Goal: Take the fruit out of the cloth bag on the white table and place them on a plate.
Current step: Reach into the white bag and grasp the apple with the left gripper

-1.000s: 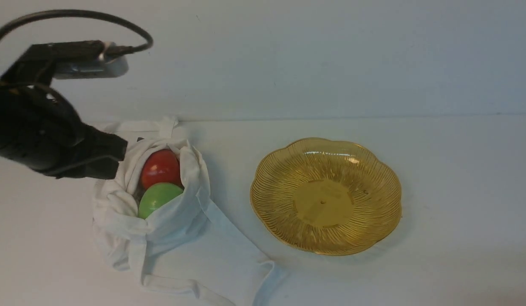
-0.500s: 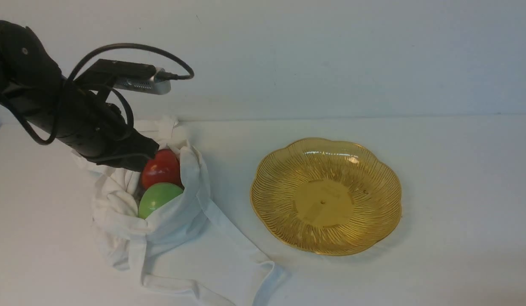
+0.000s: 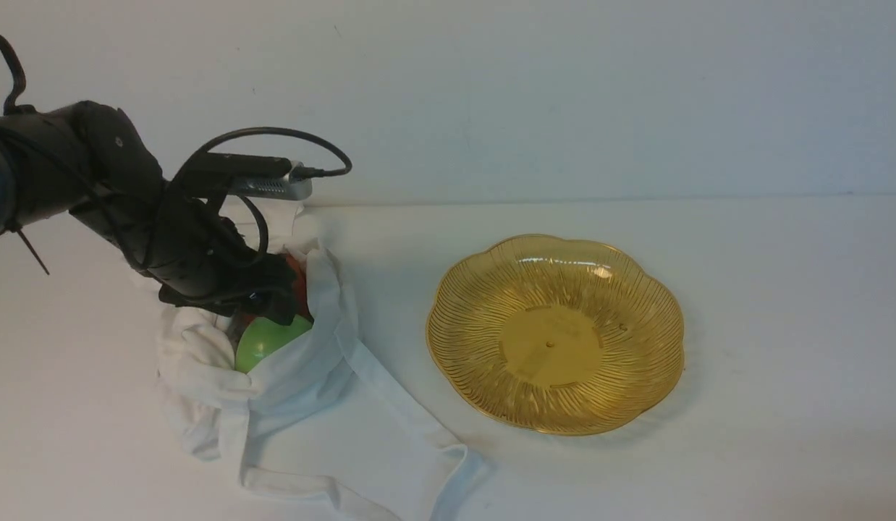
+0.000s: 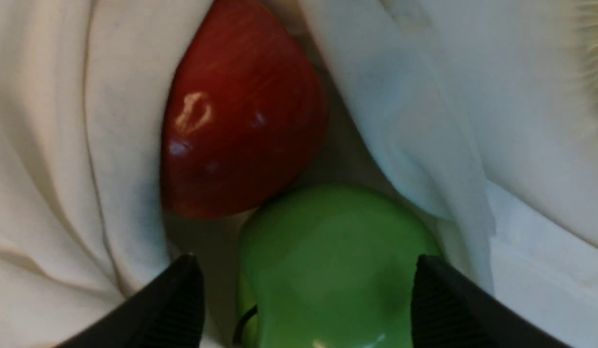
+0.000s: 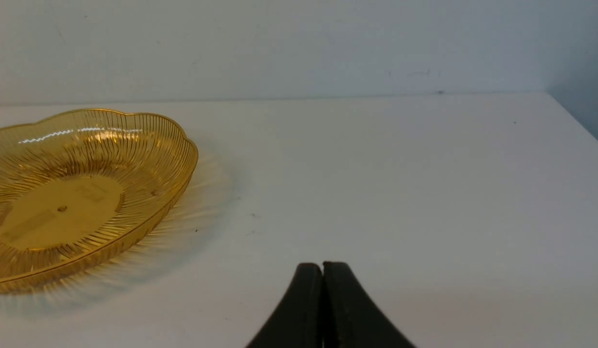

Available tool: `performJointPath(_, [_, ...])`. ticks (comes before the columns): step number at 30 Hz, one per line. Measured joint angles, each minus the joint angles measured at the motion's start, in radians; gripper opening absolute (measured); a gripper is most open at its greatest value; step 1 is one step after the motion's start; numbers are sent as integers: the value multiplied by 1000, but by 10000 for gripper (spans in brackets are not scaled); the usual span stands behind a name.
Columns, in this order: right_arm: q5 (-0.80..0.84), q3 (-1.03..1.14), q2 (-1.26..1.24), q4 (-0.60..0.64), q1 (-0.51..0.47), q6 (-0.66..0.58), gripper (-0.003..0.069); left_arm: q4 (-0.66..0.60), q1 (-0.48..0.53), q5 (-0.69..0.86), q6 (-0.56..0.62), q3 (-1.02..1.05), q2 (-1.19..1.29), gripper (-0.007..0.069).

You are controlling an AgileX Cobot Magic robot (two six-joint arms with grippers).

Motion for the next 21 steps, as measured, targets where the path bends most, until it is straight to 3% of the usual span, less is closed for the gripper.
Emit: performJointPath(21, [0, 0, 0, 0, 0, 0, -15, -53, 0, 6, -79, -3, 55, 542])
